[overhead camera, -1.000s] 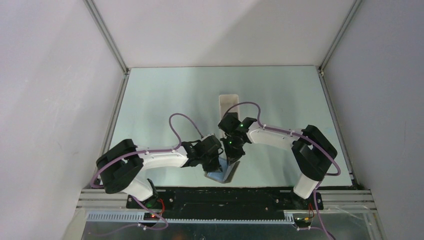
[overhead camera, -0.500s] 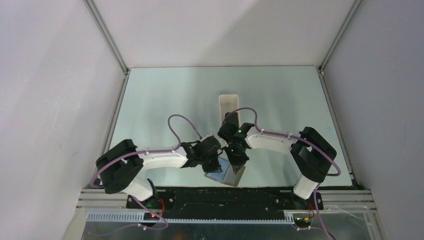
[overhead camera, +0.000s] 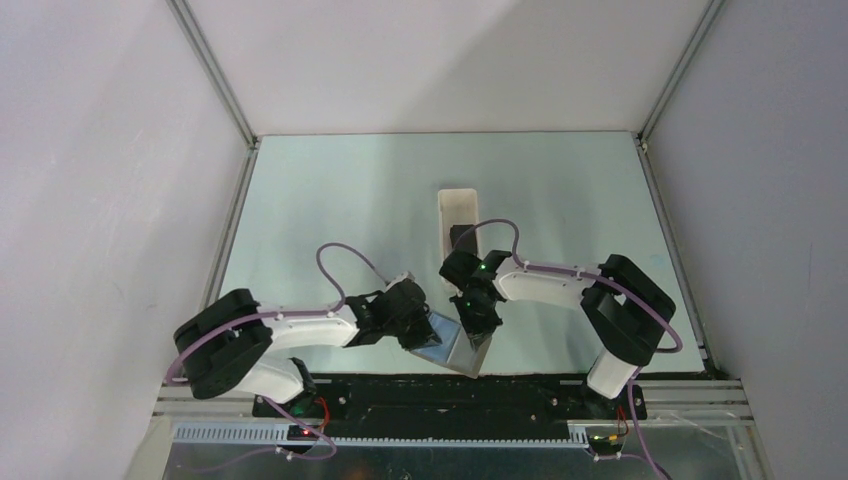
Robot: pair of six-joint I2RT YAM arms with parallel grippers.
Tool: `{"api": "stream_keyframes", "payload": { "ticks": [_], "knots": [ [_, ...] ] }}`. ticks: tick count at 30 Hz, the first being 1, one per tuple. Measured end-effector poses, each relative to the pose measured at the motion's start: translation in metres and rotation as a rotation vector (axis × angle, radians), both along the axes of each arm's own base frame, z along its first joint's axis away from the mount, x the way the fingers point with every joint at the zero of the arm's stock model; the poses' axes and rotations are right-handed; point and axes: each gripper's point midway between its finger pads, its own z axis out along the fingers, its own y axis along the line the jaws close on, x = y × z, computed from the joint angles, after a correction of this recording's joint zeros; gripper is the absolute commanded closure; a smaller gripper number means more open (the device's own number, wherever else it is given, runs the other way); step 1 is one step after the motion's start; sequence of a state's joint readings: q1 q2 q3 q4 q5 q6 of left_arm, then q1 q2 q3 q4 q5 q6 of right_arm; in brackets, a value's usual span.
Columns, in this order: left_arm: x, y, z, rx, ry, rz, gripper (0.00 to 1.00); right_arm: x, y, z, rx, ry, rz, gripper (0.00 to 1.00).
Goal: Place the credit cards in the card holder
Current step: Open the card holder at the center of the board.
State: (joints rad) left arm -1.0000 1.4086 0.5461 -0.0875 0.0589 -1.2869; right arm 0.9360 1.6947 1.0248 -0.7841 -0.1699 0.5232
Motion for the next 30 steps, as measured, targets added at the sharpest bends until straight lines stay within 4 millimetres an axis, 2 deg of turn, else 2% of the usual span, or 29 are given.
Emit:
{"api": "stream_keyframes", "payload": {
  "ticks": [6, 13, 18, 24, 27, 30],
  "knots": [
    [0.002, 0.003, 0.001, -0.060, 0.011, 0.075, 1.00, 0.007, 0.001, 0.004, 0.018, -0.030, 0.002, 1.00],
    [0.012, 0.003, 0.002, -0.102, 0.015, 0.165, 1.00, 0.029, -0.002, 0.007, 0.043, -0.075, -0.031, 1.00],
    [0.019, 0.002, 0.005, -0.120, 0.005, 0.211, 1.00, 0.038, 0.013, 0.018, 0.116, -0.125, -0.066, 1.00],
    [0.023, 0.004, 0.003, -0.119, -0.002, 0.238, 1.00, 0.031, 0.051, 0.040, 0.253, -0.203, -0.068, 1.00],
    [0.023, 0.003, 0.003, -0.120, -0.003, 0.238, 1.00, 0.020, 0.062, 0.036, 0.256, -0.211, -0.056, 1.00],
    [0.023, 0.003, 0.001, -0.118, 0.001, 0.242, 1.00, 0.009, 0.064, 0.022, 0.214, -0.191, -0.055, 1.00]
  ]
}}
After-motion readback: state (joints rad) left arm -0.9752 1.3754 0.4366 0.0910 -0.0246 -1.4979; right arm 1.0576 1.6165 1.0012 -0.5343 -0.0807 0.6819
